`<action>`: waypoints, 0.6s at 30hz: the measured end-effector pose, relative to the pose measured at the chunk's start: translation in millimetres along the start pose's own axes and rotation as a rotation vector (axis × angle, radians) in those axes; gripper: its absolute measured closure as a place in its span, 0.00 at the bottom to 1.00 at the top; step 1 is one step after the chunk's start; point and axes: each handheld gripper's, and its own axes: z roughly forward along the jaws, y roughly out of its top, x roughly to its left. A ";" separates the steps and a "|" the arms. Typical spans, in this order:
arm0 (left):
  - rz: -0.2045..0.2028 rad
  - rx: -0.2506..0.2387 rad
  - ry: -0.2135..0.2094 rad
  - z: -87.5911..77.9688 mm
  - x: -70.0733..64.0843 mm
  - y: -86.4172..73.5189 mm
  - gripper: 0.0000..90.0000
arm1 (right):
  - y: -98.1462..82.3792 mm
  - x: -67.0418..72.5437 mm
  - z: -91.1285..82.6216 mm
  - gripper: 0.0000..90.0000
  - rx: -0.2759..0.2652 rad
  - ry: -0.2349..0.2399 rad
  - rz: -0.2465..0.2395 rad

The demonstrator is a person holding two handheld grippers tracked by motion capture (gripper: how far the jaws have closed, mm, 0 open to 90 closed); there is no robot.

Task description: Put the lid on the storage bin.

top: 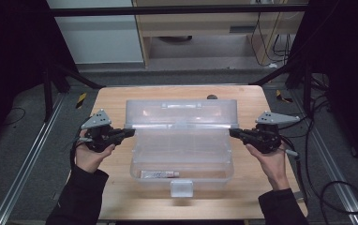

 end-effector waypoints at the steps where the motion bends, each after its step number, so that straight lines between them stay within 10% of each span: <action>1: 0.006 0.007 0.006 0.9 -0.4 -0.9 1.00 | -0.9 0.5 -0.7 1.00 0.000 -0.002 -0.001; 18: 0.031 0.070 0.026 -6.4 -15.1 -29.7 0.99 | -26.7 14.0 -7.7 1.00 0.072 -0.003 -0.011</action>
